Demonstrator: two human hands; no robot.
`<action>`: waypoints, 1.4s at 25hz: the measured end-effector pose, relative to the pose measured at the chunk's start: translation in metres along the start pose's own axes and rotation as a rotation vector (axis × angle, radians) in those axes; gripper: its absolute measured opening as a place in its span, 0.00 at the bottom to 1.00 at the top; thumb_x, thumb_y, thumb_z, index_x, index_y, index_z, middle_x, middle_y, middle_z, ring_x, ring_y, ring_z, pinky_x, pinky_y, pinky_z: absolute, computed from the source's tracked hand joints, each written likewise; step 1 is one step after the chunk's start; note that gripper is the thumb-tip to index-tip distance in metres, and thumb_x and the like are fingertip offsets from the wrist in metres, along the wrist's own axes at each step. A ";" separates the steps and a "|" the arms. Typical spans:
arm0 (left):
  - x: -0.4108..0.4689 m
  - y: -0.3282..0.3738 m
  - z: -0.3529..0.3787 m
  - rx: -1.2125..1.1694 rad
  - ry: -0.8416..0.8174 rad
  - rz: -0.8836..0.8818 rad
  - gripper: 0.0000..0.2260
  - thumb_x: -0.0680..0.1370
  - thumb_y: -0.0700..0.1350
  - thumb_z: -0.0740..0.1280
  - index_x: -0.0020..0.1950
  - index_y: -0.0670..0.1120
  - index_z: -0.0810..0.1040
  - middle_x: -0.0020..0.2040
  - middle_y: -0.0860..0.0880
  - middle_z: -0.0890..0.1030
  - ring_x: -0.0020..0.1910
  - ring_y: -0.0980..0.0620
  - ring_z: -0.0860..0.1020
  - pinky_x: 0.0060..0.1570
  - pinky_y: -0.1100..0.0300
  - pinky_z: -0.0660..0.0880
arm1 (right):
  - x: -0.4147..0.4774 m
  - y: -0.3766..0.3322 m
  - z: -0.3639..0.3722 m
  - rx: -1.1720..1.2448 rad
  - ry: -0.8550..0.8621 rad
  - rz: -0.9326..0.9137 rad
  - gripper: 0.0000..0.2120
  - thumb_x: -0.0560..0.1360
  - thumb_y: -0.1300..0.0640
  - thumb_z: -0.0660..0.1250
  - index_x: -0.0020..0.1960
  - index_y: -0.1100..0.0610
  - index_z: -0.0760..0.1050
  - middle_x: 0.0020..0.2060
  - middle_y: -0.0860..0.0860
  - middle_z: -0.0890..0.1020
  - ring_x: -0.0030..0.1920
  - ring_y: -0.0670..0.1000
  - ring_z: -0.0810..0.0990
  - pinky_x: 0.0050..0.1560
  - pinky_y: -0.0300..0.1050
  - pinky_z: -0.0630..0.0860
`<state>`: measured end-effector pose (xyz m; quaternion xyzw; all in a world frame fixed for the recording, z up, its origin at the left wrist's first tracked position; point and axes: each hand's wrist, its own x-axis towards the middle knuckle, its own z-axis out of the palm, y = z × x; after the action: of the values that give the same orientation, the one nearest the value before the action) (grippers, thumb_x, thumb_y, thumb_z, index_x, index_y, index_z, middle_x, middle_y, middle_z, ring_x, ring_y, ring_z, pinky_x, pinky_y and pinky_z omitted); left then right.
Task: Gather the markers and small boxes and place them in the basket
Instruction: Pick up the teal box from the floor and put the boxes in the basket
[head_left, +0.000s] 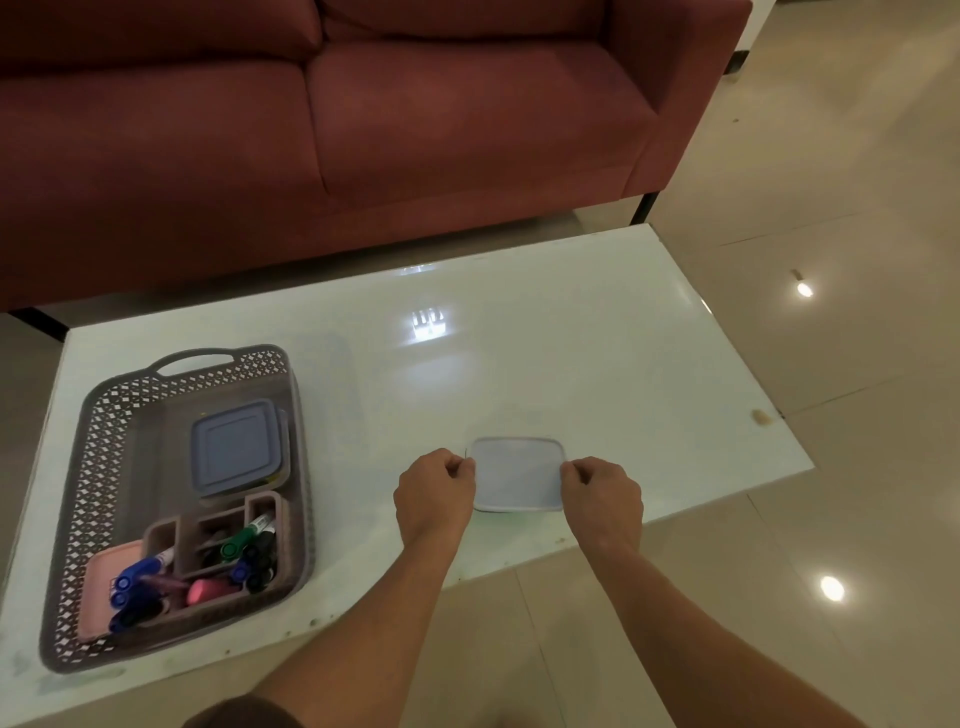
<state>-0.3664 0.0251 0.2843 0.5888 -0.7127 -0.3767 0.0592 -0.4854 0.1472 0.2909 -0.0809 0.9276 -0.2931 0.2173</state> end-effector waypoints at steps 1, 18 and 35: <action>0.001 0.000 0.001 0.006 -0.002 -0.002 0.09 0.79 0.51 0.67 0.43 0.48 0.82 0.38 0.53 0.84 0.37 0.51 0.81 0.39 0.60 0.75 | 0.001 -0.001 -0.001 -0.005 0.000 0.001 0.13 0.79 0.54 0.62 0.40 0.57 0.81 0.33 0.53 0.83 0.36 0.53 0.82 0.33 0.42 0.73; 0.020 0.003 -0.011 -0.247 -0.258 -0.294 0.06 0.76 0.49 0.71 0.44 0.48 0.80 0.40 0.47 0.85 0.37 0.49 0.86 0.37 0.52 0.85 | 0.042 -0.004 -0.005 0.091 -0.237 0.033 0.12 0.72 0.54 0.68 0.34 0.60 0.78 0.29 0.57 0.81 0.27 0.56 0.84 0.38 0.58 0.85; 0.017 0.042 -0.116 0.052 -0.136 -0.008 0.10 0.79 0.52 0.64 0.55 0.47 0.78 0.55 0.45 0.83 0.56 0.43 0.80 0.52 0.55 0.75 | 0.021 -0.093 -0.029 0.132 -0.468 -0.107 0.12 0.80 0.59 0.68 0.43 0.66 0.80 0.40 0.65 0.83 0.42 0.62 0.83 0.36 0.49 0.81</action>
<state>-0.3437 -0.0433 0.3854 0.5660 -0.7224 -0.3972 -0.0060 -0.5153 0.0809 0.3585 -0.1814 0.8252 -0.3373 0.4152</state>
